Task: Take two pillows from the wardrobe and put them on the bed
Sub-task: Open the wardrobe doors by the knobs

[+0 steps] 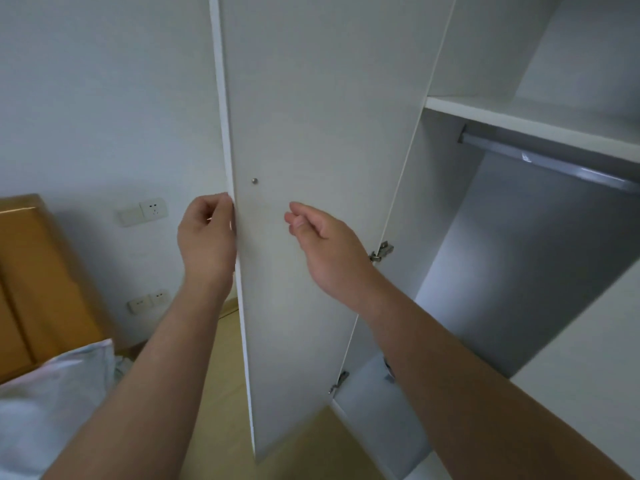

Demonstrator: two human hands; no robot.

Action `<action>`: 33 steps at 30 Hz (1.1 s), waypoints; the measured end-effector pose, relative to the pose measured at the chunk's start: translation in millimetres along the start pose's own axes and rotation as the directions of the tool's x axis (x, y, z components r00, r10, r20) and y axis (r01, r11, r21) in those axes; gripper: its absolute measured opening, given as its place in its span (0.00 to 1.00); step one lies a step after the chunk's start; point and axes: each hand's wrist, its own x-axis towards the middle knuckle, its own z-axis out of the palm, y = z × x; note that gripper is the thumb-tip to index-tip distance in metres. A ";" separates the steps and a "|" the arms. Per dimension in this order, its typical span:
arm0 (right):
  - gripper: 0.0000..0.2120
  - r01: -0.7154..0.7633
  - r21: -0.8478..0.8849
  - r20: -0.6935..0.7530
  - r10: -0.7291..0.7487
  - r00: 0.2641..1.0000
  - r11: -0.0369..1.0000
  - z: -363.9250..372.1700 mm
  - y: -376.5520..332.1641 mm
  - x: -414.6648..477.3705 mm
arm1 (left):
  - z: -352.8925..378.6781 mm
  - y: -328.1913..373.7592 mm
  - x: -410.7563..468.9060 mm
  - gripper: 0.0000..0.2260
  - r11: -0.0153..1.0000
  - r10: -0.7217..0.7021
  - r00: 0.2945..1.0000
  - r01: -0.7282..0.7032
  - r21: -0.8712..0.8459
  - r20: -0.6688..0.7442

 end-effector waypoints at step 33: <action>0.18 -0.600 -0.155 -0.794 0.262 0.548 0.785 -289.3 90.2 -143.9 | 323.4 -32.4 -243.0 0.14 0.963 0.209 0.203 -0.212 -0.165 0.957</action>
